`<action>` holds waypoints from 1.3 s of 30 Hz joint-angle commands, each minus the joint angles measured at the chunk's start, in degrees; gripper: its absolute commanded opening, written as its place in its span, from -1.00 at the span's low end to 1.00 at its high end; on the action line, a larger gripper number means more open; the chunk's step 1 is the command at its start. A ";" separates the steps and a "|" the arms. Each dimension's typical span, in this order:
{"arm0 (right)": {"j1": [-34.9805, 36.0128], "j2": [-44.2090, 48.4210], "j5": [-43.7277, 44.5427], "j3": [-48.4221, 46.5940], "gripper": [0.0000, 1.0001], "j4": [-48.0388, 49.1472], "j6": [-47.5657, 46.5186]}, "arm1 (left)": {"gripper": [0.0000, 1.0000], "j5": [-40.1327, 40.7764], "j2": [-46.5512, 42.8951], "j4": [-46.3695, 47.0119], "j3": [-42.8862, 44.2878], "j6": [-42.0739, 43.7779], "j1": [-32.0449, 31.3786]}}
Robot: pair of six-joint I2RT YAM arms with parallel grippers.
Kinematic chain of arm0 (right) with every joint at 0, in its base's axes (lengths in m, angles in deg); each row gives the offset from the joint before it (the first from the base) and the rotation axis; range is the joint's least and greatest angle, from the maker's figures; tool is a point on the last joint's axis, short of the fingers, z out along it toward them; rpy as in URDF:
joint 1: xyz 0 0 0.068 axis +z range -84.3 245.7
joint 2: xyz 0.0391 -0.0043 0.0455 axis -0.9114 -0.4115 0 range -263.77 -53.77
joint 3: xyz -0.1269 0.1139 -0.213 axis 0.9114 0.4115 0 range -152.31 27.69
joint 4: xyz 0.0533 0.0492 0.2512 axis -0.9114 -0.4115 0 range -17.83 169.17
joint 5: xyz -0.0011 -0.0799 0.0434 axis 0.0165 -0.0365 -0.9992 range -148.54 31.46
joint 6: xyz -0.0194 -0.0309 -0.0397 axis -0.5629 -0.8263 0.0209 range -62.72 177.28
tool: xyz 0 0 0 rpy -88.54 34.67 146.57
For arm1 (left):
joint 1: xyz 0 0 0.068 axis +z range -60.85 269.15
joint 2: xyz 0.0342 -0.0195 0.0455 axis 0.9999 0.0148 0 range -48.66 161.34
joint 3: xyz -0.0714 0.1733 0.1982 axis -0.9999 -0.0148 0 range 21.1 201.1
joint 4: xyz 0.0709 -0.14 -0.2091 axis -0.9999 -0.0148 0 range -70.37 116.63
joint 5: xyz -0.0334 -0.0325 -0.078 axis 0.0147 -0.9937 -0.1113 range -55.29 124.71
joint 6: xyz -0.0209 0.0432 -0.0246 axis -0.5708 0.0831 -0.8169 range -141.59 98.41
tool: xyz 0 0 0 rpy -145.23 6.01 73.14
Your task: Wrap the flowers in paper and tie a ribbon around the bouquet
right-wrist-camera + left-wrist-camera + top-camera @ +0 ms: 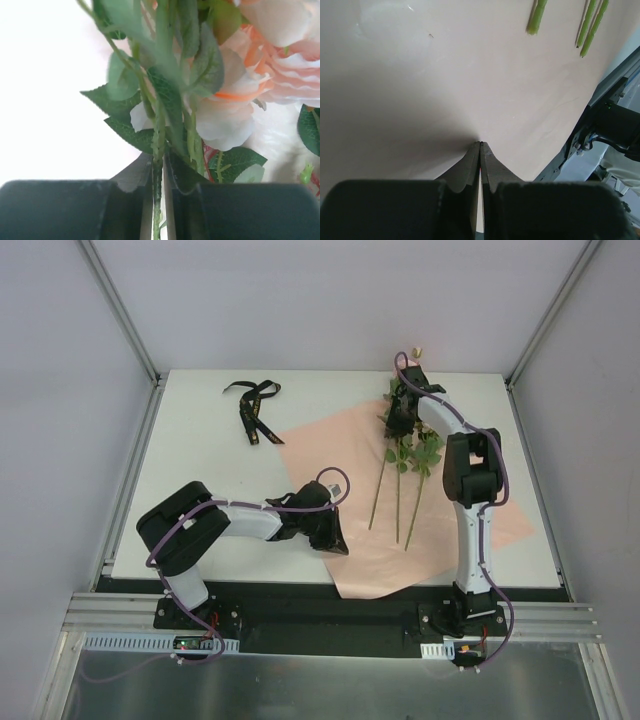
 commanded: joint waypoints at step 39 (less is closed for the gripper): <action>-4.00 40.36 -8.47 38.83 0.57 4.93 -2.40 | -0.60 -6.81 1.47 -8.49 14.18 8.25 5.87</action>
